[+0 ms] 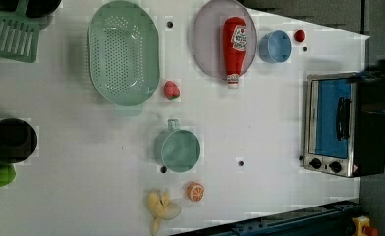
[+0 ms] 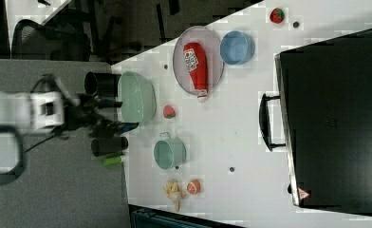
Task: Pick ketchup from plate and place it on table.
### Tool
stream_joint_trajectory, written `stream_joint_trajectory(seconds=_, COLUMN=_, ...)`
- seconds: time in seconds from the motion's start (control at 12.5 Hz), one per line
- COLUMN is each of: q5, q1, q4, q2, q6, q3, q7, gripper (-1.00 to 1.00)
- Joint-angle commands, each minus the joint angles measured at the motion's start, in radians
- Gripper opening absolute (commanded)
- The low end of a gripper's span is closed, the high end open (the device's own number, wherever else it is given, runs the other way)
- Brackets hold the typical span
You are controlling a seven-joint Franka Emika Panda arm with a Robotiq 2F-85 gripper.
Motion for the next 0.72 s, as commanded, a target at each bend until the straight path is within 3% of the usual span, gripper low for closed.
stream_joint_trajectory(seconds=0.08, q5=-0.004, q1=0.006, q4=-0.007, q2=0.101, q6=0.086, q3=0.022, q7=-0.025, gripper=1.0)
stream_joint_trajectory(seconds=0.72, q5=-0.01, q1=0.043, q4=-0.001, q2=0.412, q6=0.465, q3=0.031, q7=-0.483, gripper=1.0)
